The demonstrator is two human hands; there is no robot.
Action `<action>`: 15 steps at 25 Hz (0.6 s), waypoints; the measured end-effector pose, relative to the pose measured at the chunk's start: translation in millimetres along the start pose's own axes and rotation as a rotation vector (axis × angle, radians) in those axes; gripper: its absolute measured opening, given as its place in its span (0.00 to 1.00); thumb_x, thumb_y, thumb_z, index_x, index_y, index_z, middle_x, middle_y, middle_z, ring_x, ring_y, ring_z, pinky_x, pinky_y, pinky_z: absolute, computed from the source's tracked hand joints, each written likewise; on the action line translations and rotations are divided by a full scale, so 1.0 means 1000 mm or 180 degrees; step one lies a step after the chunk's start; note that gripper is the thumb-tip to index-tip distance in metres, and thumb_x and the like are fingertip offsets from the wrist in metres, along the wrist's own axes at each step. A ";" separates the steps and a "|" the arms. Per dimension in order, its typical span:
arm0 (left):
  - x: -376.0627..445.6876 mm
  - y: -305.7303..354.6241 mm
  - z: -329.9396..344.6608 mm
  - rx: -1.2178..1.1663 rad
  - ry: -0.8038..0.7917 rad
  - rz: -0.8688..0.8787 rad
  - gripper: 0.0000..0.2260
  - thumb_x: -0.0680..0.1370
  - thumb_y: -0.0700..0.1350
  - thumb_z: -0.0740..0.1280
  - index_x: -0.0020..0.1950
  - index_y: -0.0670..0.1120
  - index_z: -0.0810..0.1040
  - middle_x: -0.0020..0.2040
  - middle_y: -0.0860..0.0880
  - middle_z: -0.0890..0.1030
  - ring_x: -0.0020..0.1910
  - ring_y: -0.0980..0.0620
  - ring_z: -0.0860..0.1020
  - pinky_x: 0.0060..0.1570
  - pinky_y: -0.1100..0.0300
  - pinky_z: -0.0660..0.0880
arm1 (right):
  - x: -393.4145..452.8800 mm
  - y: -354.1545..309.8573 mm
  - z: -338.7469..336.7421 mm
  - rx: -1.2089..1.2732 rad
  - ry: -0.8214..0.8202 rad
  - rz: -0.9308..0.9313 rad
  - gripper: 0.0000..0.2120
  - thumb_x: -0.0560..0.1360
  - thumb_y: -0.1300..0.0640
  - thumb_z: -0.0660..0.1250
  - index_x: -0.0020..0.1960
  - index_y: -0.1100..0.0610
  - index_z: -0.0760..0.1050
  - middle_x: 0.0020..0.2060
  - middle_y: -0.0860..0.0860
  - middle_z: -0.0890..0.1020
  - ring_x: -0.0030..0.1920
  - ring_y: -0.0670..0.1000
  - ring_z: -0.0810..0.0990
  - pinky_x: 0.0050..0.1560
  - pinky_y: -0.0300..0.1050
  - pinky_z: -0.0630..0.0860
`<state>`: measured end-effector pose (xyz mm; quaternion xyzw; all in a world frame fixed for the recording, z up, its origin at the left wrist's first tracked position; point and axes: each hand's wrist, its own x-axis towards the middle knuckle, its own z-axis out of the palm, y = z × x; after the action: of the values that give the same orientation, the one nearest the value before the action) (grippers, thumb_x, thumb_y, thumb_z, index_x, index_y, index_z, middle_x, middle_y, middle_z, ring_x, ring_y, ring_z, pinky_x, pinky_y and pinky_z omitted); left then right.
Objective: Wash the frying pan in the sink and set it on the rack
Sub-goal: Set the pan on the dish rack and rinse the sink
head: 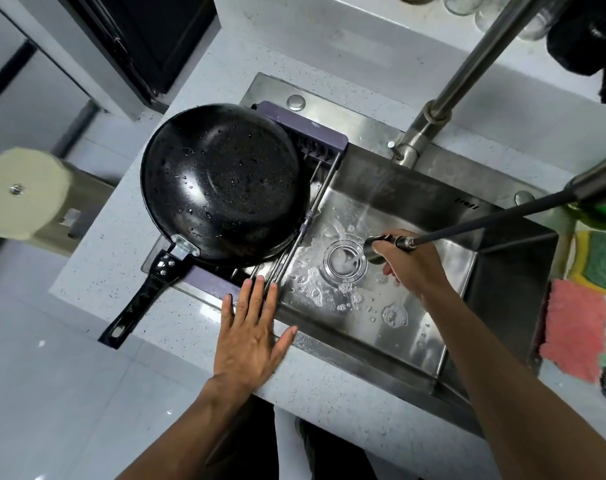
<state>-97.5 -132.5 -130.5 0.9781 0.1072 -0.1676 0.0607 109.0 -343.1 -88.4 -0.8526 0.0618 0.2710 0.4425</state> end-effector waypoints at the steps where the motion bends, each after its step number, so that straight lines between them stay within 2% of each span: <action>1: 0.000 0.000 0.000 0.0013 -0.0001 0.0001 0.35 0.79 0.67 0.46 0.80 0.47 0.50 0.80 0.45 0.49 0.79 0.48 0.43 0.75 0.43 0.43 | 0.001 -0.001 0.001 0.0028 -0.0007 -0.0022 0.04 0.69 0.47 0.69 0.43 0.42 0.82 0.34 0.46 0.86 0.34 0.47 0.84 0.42 0.50 0.78; 3: 0.000 0.000 0.000 0.0018 -0.0010 0.0005 0.35 0.79 0.67 0.47 0.79 0.47 0.51 0.80 0.45 0.49 0.79 0.48 0.43 0.75 0.43 0.43 | 0.003 -0.002 0.002 0.0118 -0.0038 -0.0052 0.05 0.70 0.49 0.69 0.44 0.46 0.83 0.36 0.48 0.86 0.36 0.46 0.84 0.38 0.44 0.76; 5: 0.000 -0.001 -0.001 0.0011 -0.0043 0.0011 0.35 0.79 0.67 0.46 0.79 0.47 0.51 0.80 0.45 0.49 0.78 0.48 0.42 0.75 0.43 0.43 | 0.003 -0.003 0.005 0.0411 -0.0139 -0.0051 0.05 0.72 0.54 0.70 0.47 0.50 0.83 0.37 0.50 0.87 0.32 0.43 0.82 0.30 0.36 0.74; 7: 0.000 0.001 -0.002 0.0013 -0.0038 -0.0001 0.35 0.79 0.67 0.45 0.79 0.47 0.50 0.80 0.46 0.49 0.78 0.48 0.42 0.75 0.43 0.43 | 0.003 -0.006 0.009 0.0767 -0.0205 -0.0108 0.05 0.74 0.58 0.70 0.48 0.50 0.84 0.36 0.50 0.86 0.31 0.43 0.81 0.27 0.34 0.72; 10: 0.000 0.000 -0.003 -0.0051 -0.0082 -0.0012 0.35 0.79 0.67 0.45 0.79 0.47 0.50 0.80 0.46 0.49 0.78 0.48 0.42 0.75 0.43 0.45 | 0.009 -0.017 0.017 0.0931 -0.0234 -0.0278 0.10 0.76 0.57 0.71 0.51 0.42 0.81 0.36 0.49 0.86 0.34 0.46 0.82 0.33 0.38 0.78; 13: 0.001 0.002 -0.004 -0.0016 -0.0135 -0.0020 0.35 0.78 0.67 0.43 0.79 0.48 0.48 0.80 0.46 0.47 0.78 0.48 0.40 0.75 0.43 0.43 | 0.027 -0.022 0.018 0.1324 0.0300 -0.0191 0.16 0.76 0.57 0.71 0.62 0.45 0.75 0.45 0.54 0.86 0.36 0.47 0.82 0.35 0.38 0.78; 15: 0.001 0.000 -0.002 0.0021 -0.0144 -0.0058 0.36 0.78 0.68 0.40 0.79 0.48 0.45 0.80 0.47 0.44 0.78 0.49 0.37 0.75 0.44 0.41 | 0.037 -0.026 0.018 0.1381 0.0476 -0.0229 0.18 0.77 0.57 0.71 0.65 0.48 0.75 0.51 0.56 0.85 0.38 0.48 0.82 0.35 0.36 0.77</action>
<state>-96.2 -132.2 -128.5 0.9733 0.1142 -0.1906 0.0584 141.4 -307.9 -97.0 -0.7569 0.1208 0.1716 0.6189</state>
